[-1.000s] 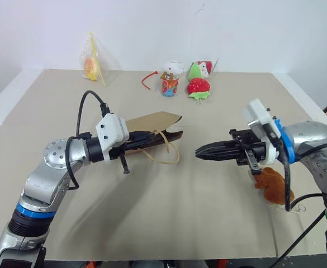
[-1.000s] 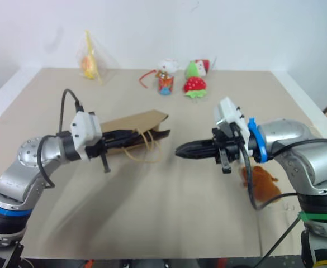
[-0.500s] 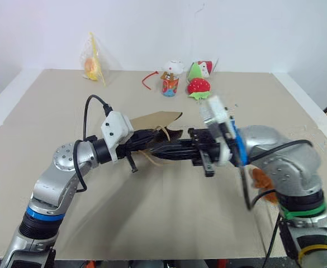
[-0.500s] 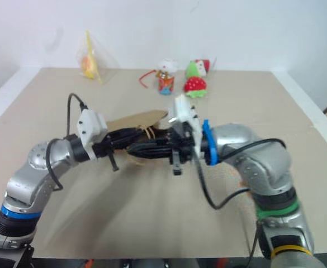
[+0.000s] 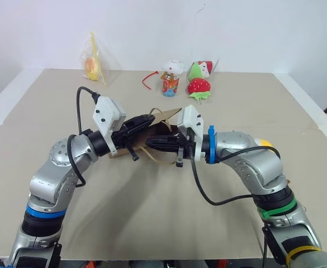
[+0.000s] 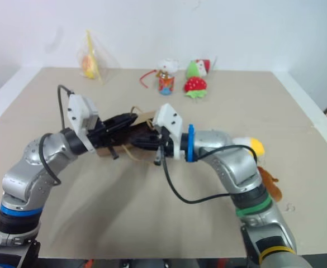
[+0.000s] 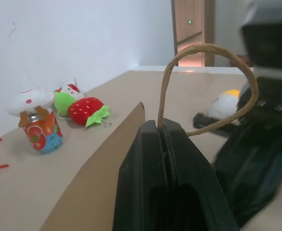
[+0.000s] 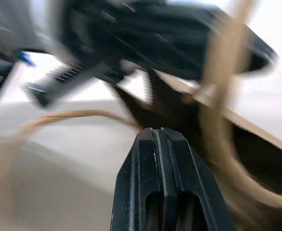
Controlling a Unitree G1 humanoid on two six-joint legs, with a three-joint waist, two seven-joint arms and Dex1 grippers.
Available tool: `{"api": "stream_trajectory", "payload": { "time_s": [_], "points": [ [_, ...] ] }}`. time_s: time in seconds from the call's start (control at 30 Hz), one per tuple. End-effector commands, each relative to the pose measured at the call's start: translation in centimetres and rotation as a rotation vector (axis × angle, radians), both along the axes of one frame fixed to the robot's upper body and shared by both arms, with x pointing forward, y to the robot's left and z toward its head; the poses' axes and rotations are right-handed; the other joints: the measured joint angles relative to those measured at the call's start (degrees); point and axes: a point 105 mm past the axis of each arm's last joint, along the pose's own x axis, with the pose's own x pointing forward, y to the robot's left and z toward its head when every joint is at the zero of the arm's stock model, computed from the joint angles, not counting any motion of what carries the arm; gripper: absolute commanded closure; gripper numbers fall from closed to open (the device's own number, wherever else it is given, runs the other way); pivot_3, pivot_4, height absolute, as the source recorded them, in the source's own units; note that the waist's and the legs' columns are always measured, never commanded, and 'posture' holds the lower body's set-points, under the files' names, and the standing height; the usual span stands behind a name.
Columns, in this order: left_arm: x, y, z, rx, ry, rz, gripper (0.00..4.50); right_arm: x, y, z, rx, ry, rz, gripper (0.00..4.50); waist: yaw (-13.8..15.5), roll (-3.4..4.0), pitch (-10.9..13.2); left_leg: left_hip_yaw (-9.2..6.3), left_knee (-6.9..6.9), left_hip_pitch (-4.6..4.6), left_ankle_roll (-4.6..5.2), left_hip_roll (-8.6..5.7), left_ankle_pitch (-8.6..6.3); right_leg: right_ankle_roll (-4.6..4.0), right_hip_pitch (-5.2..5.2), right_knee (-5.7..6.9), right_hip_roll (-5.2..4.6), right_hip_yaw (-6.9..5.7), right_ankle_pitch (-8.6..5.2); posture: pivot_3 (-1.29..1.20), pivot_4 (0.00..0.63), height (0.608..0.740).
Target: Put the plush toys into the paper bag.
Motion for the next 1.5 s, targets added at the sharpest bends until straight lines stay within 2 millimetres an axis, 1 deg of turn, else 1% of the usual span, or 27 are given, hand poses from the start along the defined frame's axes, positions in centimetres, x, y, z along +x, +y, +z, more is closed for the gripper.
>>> {"api": "stream_trajectory", "payload": {
  "time_s": [0.03, 0.2, 0.27, 0.43, 0.5, 0.6, 0.7, 0.8, 0.93, 1.23, 1.4, 1.5],
  "points": [
    [-0.5, -0.2, 1.4, -0.014, -0.055, -0.002, 4.50, 0.4, 0.6, 0.4, 0.020, -0.049, -0.033, 4.49, 0.0, 0.00, 0.0, 0.02, 0.00, 0.00, 0.00, -0.01, 0.00, 0.00, -0.01, 0.00, -0.01, 0.00, 0.00, 0.00, 0.150, 0.740],
    [-0.5, -0.4, 1.5, -0.018, -0.056, 0.000, 4.50, 1.0, 1.2, -0.4, 0.002, -0.049, -0.067, 4.49, 0.0, 0.00, 0.0, 0.00, 0.00, 0.00, 0.00, -0.01, 0.00, 0.01, -0.01, 0.01, -0.01, 0.00, 0.01, 0.00, 0.150, 0.740],
    [-0.4, -0.4, 1.7, -0.027, -0.060, 0.002, 4.50, 1.2, 1.5, -1.2, -0.028, -0.044, -0.080, 4.49, 0.0, 0.00, 0.0, 0.00, 0.00, 0.00, 0.00, 0.00, 0.00, 0.01, -0.01, 0.02, -0.01, 0.00, 0.01, 0.00, 0.150, 0.740],
    [-0.1, -0.4, 2.5, -0.044, -0.087, 0.022, 4.50, 0.8, 1.4, -4.4, -0.147, 0.010, -0.073, 4.49, 0.0, 0.00, 0.0, 0.02, -0.01, 0.01, -0.01, -0.02, 0.00, 0.00, -0.01, 0.02, -0.01, 0.00, 0.00, 0.00, 0.150, 0.740],
    [-0.1, -0.3, 2.6, -0.046, -0.094, 0.027, 4.50, 0.6, 1.3, -5.2, -0.171, 0.020, -0.075, 4.49, 0.0, 0.00, 0.0, 0.02, -0.02, 0.00, -0.01, -0.03, 0.00, -0.01, -0.01, 0.01, -0.03, 0.00, -0.01, 0.00, 0.150, 0.740],
    [-0.2, -0.3, 2.9, -0.053, -0.110, 0.037, 4.50, 0.5, 1.0, -7.1, -0.218, 0.056, -0.087, 4.49, 0.0, 0.00, 0.0, 0.03, -0.02, 0.00, -0.01, -0.04, 0.00, -0.01, -0.02, 0.01, -0.03, 0.00, -0.01, 0.00, 0.150, 0.740],
    [-0.3, -0.4, 3.1, -0.058, -0.127, 0.047, 4.50, 0.6, 0.9, -8.2, -0.230, 0.083, -0.106, 4.49, 0.0, -0.01, 0.0, 0.00, -0.01, 0.02, -0.01, -0.05, 0.01, 0.00, 0.00, 0.02, -0.01, -0.01, 0.00, 0.00, 0.150, 0.740],
    [-1.2, -1.0, 3.5, -0.053, -0.170, 0.010, 4.50, 0.7, 0.8, -9.1, -0.239, 0.109, -0.124, 4.49, 0.0, -0.01, 0.0, 0.02, -0.02, 0.02, -0.02, -0.06, 0.01, 0.00, -0.02, 0.02, 0.01, 0.00, 0.00, 0.00, 0.150, 0.740],
    [-2.5, -1.6, 4.1, -0.081, -0.195, -0.053, 4.50, 0.8, 0.5, -9.4, -0.239, 0.125, -0.149, 4.49, 0.0, -0.01, 0.0, 0.01, -0.03, 0.01, -0.02, -0.07, 0.01, -0.01, -0.02, 0.02, -0.01, 0.00, -0.01, 0.00, 0.150, 0.740],
    [-4.9, -2.2, 5.5, -0.098, -0.228, -0.177, 4.50, 1.3, 0.3, -9.4, -0.236, 0.124, -0.178, 4.49, 0.0, -0.01, 0.0, 0.00, -0.03, 0.01, -0.03, -0.10, 0.02, 0.00, -0.02, 0.02, 0.00, 0.00, 0.00, 0.00, 0.150, 0.740],
    [-4.7, -1.4, 6.9, -0.130, -0.298, -0.114, 4.50, 1.2, 0.2, -9.4, -0.242, 0.114, -0.174, 4.49, 0.0, -0.01, 0.0, -0.01, -0.03, 0.01, -0.03, -0.16, 0.02, 0.00, -0.01, 0.02, 0.00, 0.00, -0.01, 0.00, 0.150, 0.740],
    [-5.0, -1.6, 7.3, -0.136, -0.324, -0.122, 4.50, 1.2, 0.1, -9.3, -0.245, 0.109, -0.174, 4.49, 0.0, -0.01, 0.0, -0.02, -0.03, 0.02, -0.03, -0.18, 0.02, 0.00, -0.01, 0.02, 0.00, 0.00, 0.00, 0.00, 0.150, 0.740]
  ]
}}
